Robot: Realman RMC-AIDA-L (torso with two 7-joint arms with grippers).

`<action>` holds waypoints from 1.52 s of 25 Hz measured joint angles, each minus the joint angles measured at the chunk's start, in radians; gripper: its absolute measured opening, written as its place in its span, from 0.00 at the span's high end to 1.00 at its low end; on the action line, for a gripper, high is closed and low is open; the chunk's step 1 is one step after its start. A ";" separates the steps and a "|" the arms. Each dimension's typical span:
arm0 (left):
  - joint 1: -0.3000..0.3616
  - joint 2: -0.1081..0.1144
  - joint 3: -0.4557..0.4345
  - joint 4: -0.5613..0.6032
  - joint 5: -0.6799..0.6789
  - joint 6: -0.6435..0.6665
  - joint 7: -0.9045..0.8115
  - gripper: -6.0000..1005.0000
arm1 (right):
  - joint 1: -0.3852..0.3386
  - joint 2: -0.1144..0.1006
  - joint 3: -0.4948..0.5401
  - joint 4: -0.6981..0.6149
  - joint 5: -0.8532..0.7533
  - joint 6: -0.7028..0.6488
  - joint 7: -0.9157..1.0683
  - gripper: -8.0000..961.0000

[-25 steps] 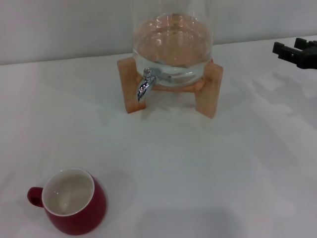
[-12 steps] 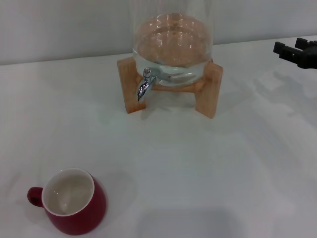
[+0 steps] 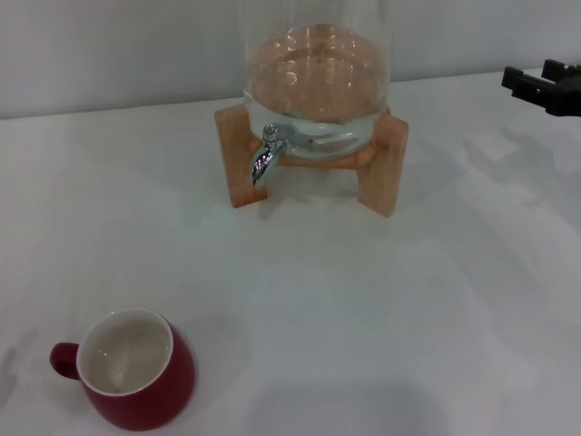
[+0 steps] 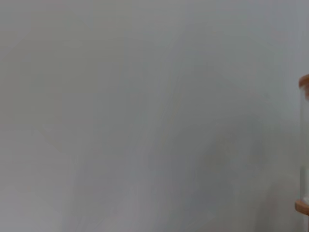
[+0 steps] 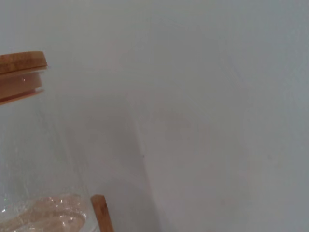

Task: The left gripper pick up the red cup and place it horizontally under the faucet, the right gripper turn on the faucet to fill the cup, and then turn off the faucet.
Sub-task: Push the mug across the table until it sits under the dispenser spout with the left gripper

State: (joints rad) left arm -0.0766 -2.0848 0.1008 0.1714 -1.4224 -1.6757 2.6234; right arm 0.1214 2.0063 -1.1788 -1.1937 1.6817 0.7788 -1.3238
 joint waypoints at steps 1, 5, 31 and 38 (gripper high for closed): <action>0.000 0.000 0.000 -0.010 0.001 0.004 0.008 0.16 | 0.002 0.000 0.001 0.001 -0.001 0.000 0.000 0.23; -0.007 0.000 0.001 -0.050 0.009 0.027 0.041 0.16 | 0.008 -0.001 0.011 0.011 -0.002 -0.001 0.000 0.23; 0.000 -0.002 0.002 -0.125 0.140 0.073 0.177 0.16 | 0.028 -0.001 0.039 0.035 -0.004 -0.012 0.000 0.23; -0.030 -0.001 0.002 -0.137 0.187 0.140 0.178 0.16 | 0.036 -0.001 0.041 0.048 -0.004 -0.016 0.000 0.23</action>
State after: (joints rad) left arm -0.1070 -2.0861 0.1027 0.0346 -1.2354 -1.5359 2.8010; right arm 0.1569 2.0049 -1.1374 -1.1460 1.6781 0.7627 -1.3237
